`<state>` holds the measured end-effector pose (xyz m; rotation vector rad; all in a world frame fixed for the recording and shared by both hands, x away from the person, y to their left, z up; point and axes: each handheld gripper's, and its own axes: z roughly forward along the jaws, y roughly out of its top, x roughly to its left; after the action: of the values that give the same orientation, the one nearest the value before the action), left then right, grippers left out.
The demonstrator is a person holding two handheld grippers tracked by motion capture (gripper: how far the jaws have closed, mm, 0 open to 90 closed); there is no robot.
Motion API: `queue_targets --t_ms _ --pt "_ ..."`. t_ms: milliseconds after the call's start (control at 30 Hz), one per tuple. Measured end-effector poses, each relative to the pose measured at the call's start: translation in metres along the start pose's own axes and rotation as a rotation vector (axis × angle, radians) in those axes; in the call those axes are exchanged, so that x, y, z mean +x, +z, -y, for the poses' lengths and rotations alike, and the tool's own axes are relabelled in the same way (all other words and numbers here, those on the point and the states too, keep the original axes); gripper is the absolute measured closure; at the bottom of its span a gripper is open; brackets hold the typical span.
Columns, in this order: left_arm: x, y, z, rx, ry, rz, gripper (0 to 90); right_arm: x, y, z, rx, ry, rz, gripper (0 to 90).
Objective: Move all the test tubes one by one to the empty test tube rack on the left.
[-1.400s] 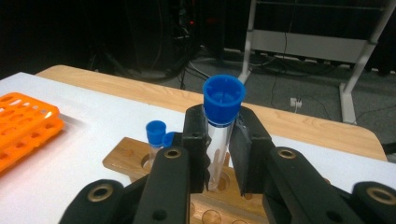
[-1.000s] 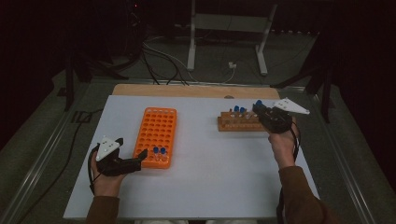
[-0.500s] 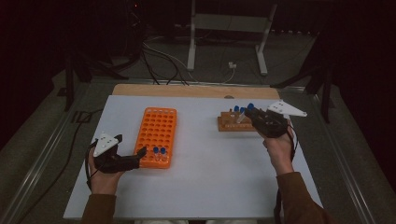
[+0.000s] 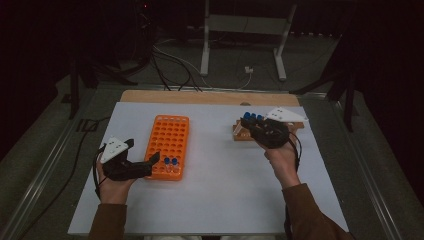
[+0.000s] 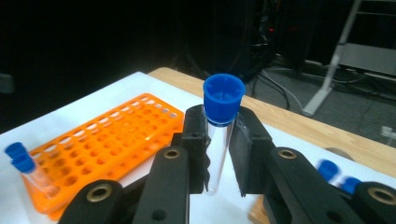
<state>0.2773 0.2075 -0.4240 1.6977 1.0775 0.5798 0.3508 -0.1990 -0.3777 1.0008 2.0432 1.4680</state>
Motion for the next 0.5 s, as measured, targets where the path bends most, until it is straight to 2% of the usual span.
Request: queue_targets --t_ms 200,367,500 --pt "-0.005 0.005 -0.006 -0.005 0.021 0.021 1.1 0.016 0.012 -0.008 0.006 -0.002 -0.066 76.7" --pt "-0.01 0.011 -0.012 -0.014 0.03 0.036 1.1 0.029 0.021 -0.012 0.017 -0.019 -0.097 76.7" --pt "-0.018 0.018 -0.017 -0.01 0.068 0.025 1.1 0.04 0.028 -0.016 0.018 -0.026 -0.129 76.7"
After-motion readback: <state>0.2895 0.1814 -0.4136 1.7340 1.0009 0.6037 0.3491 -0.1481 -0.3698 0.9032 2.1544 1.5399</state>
